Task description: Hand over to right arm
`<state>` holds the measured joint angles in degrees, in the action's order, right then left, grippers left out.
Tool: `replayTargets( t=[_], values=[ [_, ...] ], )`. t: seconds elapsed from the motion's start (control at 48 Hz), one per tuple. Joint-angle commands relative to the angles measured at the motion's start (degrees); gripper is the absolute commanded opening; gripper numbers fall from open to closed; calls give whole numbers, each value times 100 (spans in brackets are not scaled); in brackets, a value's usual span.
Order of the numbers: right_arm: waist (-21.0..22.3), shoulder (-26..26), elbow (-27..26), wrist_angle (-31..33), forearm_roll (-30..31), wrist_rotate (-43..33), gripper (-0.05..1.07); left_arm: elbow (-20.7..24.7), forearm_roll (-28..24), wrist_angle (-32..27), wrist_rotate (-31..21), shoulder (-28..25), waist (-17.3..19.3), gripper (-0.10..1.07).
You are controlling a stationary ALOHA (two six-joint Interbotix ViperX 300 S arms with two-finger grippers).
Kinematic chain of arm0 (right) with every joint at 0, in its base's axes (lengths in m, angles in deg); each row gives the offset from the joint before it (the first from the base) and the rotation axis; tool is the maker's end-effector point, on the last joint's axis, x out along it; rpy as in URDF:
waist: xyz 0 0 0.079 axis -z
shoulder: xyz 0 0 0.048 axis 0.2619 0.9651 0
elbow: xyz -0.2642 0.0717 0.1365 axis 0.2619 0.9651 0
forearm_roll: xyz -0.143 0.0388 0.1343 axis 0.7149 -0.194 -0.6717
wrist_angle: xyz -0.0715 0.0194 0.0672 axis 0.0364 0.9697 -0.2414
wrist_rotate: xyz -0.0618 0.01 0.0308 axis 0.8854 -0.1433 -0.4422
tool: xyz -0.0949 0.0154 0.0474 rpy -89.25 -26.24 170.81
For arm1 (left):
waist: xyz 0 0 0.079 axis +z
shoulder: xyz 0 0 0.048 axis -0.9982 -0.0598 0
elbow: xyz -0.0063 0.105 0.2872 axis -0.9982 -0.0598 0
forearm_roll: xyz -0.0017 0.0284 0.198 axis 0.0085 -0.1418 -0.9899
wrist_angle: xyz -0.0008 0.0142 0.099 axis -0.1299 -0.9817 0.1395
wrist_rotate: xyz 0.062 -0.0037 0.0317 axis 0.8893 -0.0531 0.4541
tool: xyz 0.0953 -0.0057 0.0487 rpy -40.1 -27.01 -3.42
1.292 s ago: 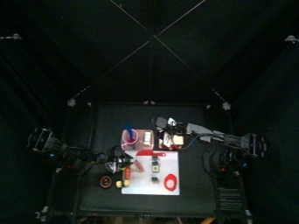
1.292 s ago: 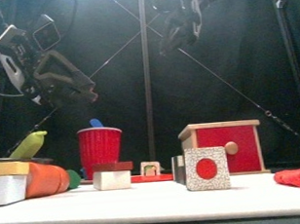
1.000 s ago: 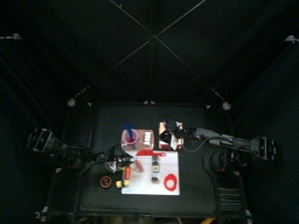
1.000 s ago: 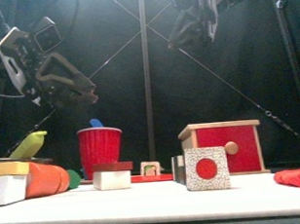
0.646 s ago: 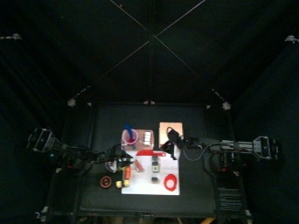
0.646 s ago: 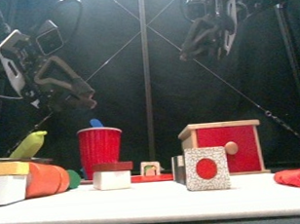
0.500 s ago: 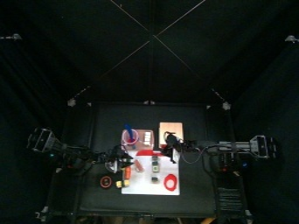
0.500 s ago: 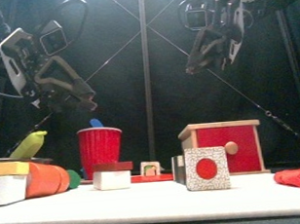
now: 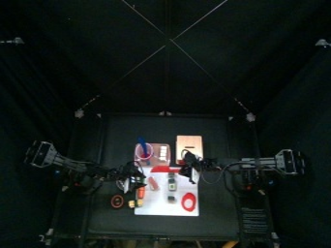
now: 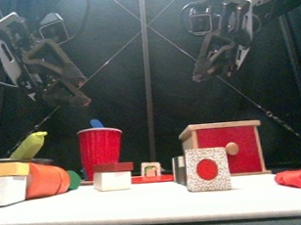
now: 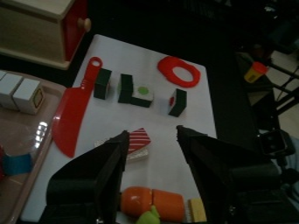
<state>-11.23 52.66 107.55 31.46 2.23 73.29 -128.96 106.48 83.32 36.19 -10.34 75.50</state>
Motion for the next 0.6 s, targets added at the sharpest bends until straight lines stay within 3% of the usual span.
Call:
replayTargets(
  t=[0.0, 0.312, 0.583],
  values=[
    [-18, -44, -97, -105, -53, 9, 59, 176, 185, -290, 9, 149, -9, 92],
    [-79, -44, -88, -114, -105, 9, 59, 519, 984, -1441, 18, 387, 158, 94],
    [-105, -35, -79, -123, -185, 9, 59, 773, 809, -2505, 18, 580, 589, 94]
  ],
)
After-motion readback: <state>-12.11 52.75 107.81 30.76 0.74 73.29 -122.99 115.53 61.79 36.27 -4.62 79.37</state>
